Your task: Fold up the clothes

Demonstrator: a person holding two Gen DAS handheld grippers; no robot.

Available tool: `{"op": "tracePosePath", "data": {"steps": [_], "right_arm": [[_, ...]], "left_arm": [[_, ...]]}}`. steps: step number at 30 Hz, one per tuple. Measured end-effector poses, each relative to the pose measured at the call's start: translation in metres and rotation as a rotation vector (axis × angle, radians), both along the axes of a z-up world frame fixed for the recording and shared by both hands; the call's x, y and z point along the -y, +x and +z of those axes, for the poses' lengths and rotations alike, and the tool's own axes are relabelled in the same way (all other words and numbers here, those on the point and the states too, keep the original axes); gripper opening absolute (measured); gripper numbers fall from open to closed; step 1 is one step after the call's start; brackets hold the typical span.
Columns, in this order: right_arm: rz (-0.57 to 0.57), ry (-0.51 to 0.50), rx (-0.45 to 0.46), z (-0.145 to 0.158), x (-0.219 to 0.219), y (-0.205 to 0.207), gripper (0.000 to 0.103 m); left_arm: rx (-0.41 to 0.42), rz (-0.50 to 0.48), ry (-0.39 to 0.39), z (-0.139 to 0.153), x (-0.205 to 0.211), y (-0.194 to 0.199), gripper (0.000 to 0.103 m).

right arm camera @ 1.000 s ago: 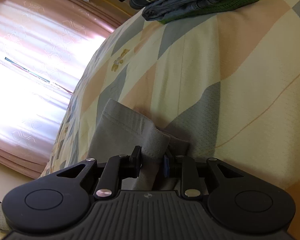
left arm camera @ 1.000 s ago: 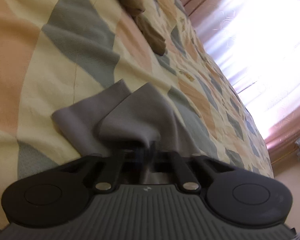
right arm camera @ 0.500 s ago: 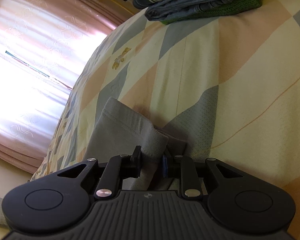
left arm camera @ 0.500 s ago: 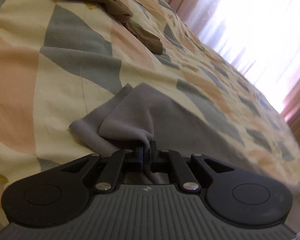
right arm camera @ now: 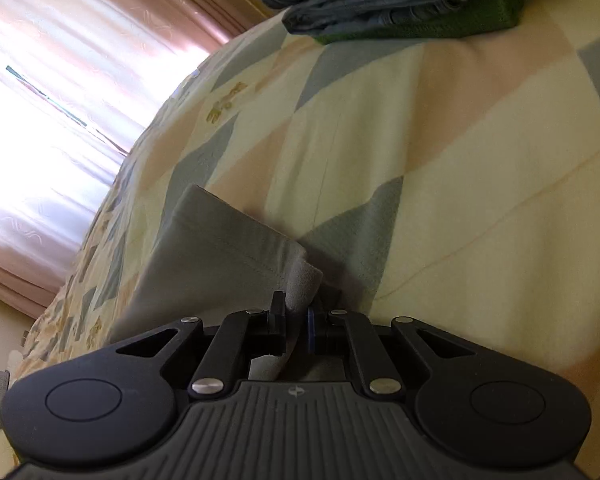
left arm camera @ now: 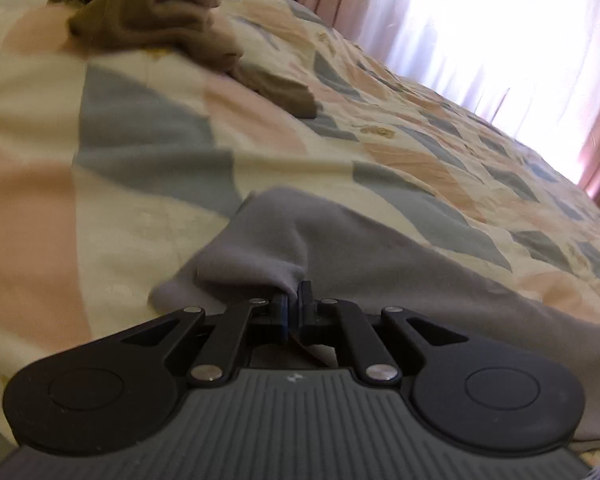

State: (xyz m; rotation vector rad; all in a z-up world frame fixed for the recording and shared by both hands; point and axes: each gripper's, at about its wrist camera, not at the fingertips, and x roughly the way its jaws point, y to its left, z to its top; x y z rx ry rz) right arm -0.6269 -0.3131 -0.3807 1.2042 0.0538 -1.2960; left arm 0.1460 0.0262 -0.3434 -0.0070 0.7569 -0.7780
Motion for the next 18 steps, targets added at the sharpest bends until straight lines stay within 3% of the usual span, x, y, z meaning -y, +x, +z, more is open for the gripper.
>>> {"op": "tracePosePath", "data": {"steps": [7,11,12,14,15,18], "right_arm": [[0.027,-0.146,0.01,0.031,-0.013,0.005,0.009],[0.029,-0.036,-0.086,0.011,-0.003,0.009,0.017],[0.021,-0.034,-0.084,0.008,-0.006,0.01,0.021],[-0.015,-0.041,-0.137,0.014,-0.014,0.014,0.05],[-0.038,-0.048,-0.185,0.02,-0.019,0.017,0.073],[-0.068,-0.082,-0.368,0.041,-0.037,0.032,0.073]], "left_arm": [[0.094,-0.004,-0.054,0.027,0.002,-0.002,0.003],[0.06,-0.034,0.029,0.008,0.003,-0.007,0.004],[0.044,-0.031,0.026,0.004,-0.001,-0.009,0.007],[0.016,0.015,0.016,0.004,-0.016,-0.009,0.012],[-0.015,0.037,-0.005,0.004,-0.024,-0.007,0.015],[-0.099,0.068,-0.074,0.008,-0.043,0.004,0.016]]}}
